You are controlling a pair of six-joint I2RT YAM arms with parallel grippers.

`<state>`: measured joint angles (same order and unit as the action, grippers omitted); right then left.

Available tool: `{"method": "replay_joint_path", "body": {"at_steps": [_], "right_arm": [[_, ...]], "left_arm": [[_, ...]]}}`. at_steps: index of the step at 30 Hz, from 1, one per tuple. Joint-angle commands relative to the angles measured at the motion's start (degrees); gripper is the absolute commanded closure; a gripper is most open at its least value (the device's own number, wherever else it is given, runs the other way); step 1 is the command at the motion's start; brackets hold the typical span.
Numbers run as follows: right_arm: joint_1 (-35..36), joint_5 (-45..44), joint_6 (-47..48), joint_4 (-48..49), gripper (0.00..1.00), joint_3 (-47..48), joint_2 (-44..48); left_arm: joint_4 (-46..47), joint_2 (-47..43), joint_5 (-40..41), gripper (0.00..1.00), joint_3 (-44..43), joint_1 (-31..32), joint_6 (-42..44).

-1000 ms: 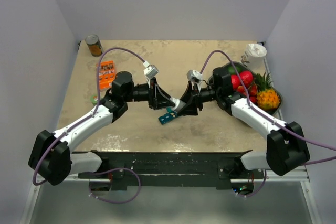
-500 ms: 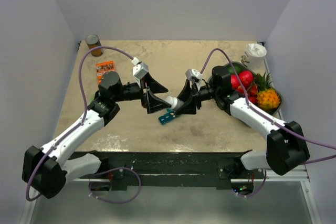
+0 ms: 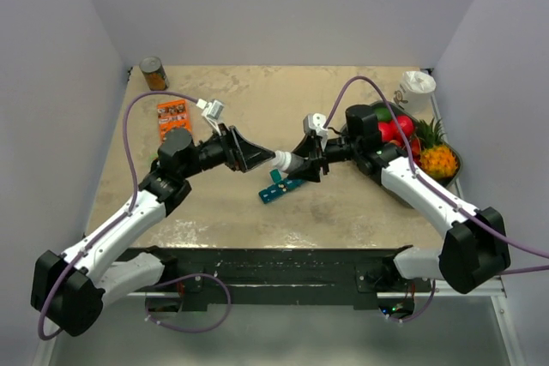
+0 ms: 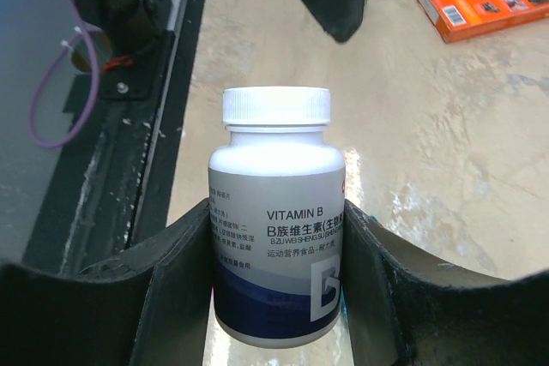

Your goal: Sort the pills into containers

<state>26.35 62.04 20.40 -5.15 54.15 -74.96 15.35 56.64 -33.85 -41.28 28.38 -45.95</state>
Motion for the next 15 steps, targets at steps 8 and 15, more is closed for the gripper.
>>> {"method": "replay_joint_path", "body": {"at_steps": [8,15], "right_arm": [[0.2,-4.5,6.3,-3.8,1.0,2.5,1.7],[0.3,-4.4,6.4,-3.7,1.0,2.5,1.7]], "left_arm": [[-9.7,7.8,12.7,0.17,-7.5,7.5,-7.9],[-8.7,8.9,11.7,0.29,-7.7,8.3,-8.0]]}}
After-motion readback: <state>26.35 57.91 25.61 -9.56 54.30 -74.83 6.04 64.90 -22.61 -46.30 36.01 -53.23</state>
